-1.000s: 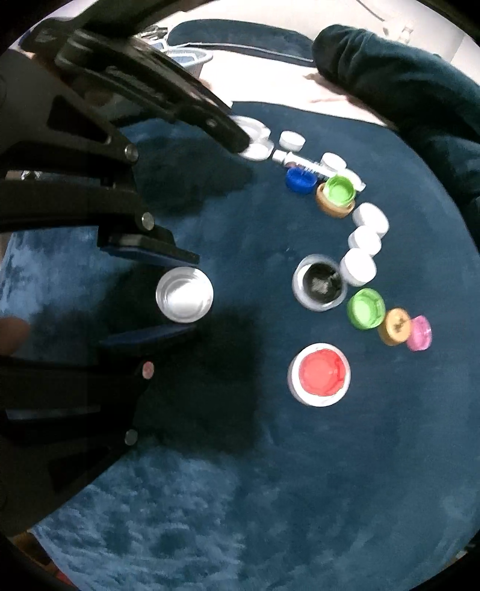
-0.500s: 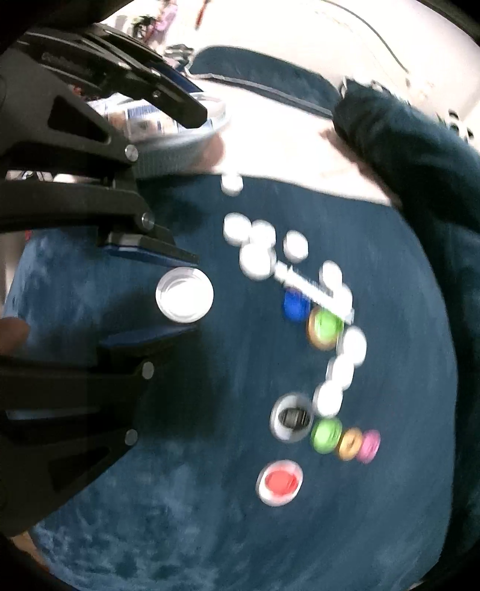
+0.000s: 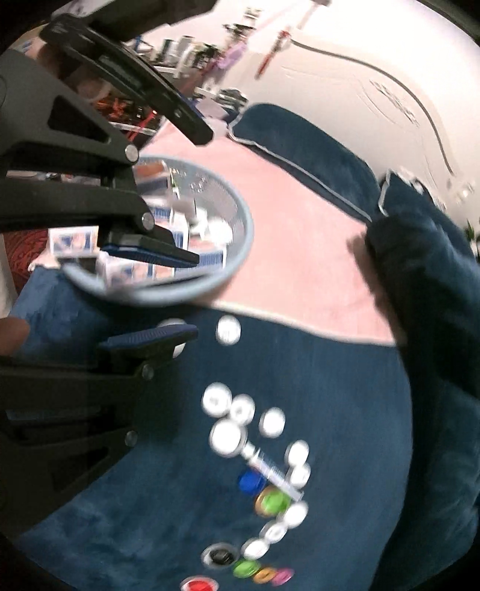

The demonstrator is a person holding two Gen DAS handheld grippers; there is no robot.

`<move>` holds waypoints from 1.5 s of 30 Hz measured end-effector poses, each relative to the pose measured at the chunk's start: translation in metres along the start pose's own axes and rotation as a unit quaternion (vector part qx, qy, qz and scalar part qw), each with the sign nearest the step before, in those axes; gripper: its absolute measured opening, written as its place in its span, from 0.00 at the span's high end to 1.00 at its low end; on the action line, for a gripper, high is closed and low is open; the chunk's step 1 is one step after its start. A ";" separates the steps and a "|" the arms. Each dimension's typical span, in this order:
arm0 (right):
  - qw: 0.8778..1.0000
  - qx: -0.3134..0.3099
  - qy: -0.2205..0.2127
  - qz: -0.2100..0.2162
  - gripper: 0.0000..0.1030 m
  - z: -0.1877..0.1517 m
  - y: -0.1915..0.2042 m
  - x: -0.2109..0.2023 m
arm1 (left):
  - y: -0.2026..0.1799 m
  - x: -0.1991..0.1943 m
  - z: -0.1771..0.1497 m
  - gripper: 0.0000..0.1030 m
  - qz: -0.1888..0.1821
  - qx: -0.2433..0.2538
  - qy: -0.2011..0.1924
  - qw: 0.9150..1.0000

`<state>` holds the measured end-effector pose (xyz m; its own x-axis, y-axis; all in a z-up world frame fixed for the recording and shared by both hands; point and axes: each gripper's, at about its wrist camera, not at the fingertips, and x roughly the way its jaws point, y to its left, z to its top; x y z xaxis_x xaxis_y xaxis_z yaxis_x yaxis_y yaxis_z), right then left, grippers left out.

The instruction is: Organize objects

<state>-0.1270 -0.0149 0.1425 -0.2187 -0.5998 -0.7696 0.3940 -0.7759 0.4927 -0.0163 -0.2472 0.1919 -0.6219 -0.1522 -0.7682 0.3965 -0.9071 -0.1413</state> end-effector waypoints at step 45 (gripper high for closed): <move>0.902 -0.398 0.095 0.136 0.23 -0.031 -0.052 0.141 | -0.055 0.025 -0.014 0.60 -0.024 0.049 0.059 0.997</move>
<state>-0.1504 -0.0525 -0.0042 0.1099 -0.6439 -0.7571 0.9432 -0.1727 0.2838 -0.0445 -0.1952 0.1714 -0.5521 -0.0660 -0.8311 0.2971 -0.9470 -0.1222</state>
